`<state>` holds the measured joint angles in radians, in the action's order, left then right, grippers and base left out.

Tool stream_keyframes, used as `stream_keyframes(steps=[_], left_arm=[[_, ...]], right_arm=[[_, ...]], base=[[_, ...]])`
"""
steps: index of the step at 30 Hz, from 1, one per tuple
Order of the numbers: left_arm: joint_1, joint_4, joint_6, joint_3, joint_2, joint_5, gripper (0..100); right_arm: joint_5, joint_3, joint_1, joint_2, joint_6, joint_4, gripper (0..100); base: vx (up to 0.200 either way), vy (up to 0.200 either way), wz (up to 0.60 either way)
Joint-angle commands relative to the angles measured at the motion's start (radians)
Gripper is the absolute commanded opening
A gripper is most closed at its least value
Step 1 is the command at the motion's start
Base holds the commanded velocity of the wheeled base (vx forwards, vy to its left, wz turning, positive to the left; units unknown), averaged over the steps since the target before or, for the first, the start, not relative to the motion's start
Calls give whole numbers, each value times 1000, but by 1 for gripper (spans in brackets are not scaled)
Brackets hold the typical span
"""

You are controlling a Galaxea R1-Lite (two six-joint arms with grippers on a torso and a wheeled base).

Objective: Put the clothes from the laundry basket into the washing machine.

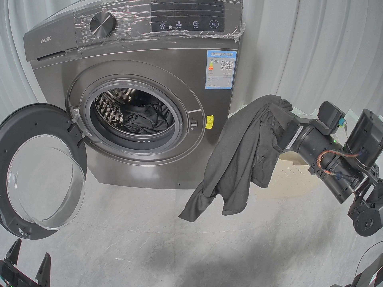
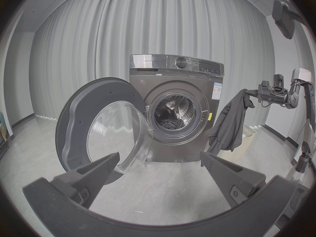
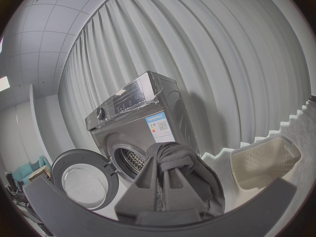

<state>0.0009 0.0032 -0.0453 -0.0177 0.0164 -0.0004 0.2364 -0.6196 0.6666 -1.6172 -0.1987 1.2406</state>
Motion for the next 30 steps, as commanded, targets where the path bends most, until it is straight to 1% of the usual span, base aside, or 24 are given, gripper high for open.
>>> stream_keyframes(steps=[1, 8, 26, 30], left_arm=[[-1, 0, -1, 15, -15, 0, 100], [-1, 0, -1, 15, -15, -1, 100], [1, 0, -4, 15, -15, 0, 100], [-1, 0, -4, 15, -15, 0, 100]], right_arm=[[0, 0, 1, -1, -1, 0, 0], [0, 9, -1, -6, -1, 0, 0], [0, 9, -1, -7, -7, 0, 0], [0, 14, -1, -7, -7, 0, 0]], base=[[0, 0, 0], [0, 0, 0], [0, 200, 0], [0, 0, 0]])
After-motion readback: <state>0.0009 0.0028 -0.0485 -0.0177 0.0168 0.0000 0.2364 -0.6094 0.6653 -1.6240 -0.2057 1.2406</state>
